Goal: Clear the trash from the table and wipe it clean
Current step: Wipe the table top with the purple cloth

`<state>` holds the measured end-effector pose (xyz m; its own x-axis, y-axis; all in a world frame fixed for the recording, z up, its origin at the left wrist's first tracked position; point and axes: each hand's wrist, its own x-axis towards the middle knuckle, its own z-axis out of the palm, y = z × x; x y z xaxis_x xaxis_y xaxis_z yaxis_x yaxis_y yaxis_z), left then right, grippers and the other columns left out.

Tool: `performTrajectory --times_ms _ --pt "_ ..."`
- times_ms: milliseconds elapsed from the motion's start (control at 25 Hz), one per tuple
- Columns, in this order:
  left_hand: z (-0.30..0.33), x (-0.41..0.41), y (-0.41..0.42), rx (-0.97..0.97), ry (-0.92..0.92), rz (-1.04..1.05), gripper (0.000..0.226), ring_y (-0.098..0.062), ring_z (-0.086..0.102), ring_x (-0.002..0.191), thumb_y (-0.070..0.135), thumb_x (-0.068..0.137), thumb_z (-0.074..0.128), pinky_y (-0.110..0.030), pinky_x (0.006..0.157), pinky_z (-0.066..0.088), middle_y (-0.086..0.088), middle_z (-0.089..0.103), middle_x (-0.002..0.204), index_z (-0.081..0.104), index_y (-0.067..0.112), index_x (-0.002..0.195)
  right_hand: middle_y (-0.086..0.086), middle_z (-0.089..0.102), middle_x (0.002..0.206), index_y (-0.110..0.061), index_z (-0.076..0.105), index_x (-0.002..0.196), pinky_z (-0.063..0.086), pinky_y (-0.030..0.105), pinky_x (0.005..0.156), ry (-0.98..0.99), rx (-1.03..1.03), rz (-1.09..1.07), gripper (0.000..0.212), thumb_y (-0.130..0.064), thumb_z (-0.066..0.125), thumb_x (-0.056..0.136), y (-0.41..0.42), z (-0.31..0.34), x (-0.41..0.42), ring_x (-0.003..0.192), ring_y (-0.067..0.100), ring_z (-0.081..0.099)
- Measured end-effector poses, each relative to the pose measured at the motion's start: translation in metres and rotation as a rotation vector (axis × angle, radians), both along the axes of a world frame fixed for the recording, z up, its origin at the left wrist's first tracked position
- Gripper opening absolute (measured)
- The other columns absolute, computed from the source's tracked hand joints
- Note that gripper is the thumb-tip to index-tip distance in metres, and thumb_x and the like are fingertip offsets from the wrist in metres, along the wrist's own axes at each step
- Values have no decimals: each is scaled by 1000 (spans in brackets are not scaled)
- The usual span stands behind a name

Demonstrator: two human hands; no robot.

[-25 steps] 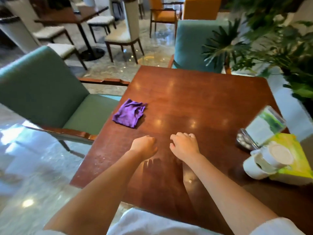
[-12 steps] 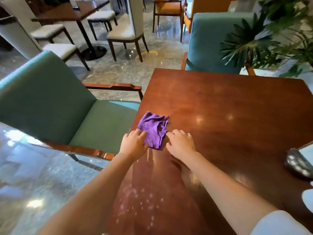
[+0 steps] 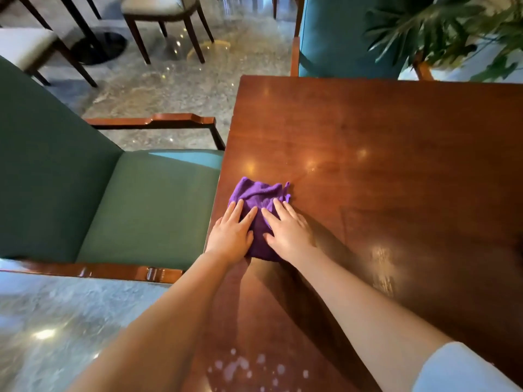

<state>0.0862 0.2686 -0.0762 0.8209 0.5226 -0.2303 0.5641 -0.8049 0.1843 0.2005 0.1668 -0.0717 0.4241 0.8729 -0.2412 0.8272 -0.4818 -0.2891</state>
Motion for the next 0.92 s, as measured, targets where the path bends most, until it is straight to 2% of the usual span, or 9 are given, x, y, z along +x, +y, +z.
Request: performTrajectory --times_ms 80,200,320,400,520,640,720,920 --pt "-7 -1 -5 -20 -162 54 49 -25 25 141 21 93 50 -37 106 34 -10 29 153 40 19 142 8 18 155 -22 31 142 24 40 111 12 53 -34 53 -27 51 93 -3 -7 -3 143 25 12" --pt "-10 -3 -15 -23 -353 123 33 -29 54 121 6 84 64 -37 93 47 -11 58 131 66 11 116 14 35 147 -8 51 128 36 42 105 73 167 -83 39 -11 52 90 -4 -9 -8 137 28 29" --pt "-10 -13 -30 40 -433 114 21 -28 68 96 1 70 78 -35 75 55 -9 73 103 76 12 88 18 50 136 3 63 110 41 42 100 150 259 -124 25 -1 50 88 -19 -6 -17 127 31 44" --pt "-2 -17 -48 29 -456 122 18 -25 70 91 3 70 78 -32 71 56 -7 75 96 77 13 85 15 53 134 2 64 108 40 39 101 170 301 -139 24 -2 51 88 -38 1 -18 125 28 47" --pt "21 -9 -84 -24 -492 130 16 -24 68 92 4 76 69 -31 69 54 -2 74 96 74 13 89 9 50 139 -5 63 115 36 33 104 183 359 -146 29 -3 55 87 -75 22 -6 128 22 45" --pt "46 6 -133 -28 -557 103 15 -24 67 84 3 76 66 -30 60 51 -1 73 90 73 13 85 9 54 135 -8 64 116 34 30 105 190 371 -130 32 -4 60 85 -125 44 18 125 22 49" --pt "51 14 -175 -47 -543 98 15 -24 65 88 6 81 63 -27 60 45 0 72 95 73 14 89 12 57 130 -8 64 115 33 29 105 173 318 -102 31 -6 63 84 -169 53 32 122 24 52" --pt "38 21 -266 -132 -374 86 18 -24 61 92 14 89 51 -28 61 38 0 69 100 69 14 94 8 60 128 -10 63 117 34 27 100 200 46 -53 29 -12 57 89 -263 60 43 121 24 51"
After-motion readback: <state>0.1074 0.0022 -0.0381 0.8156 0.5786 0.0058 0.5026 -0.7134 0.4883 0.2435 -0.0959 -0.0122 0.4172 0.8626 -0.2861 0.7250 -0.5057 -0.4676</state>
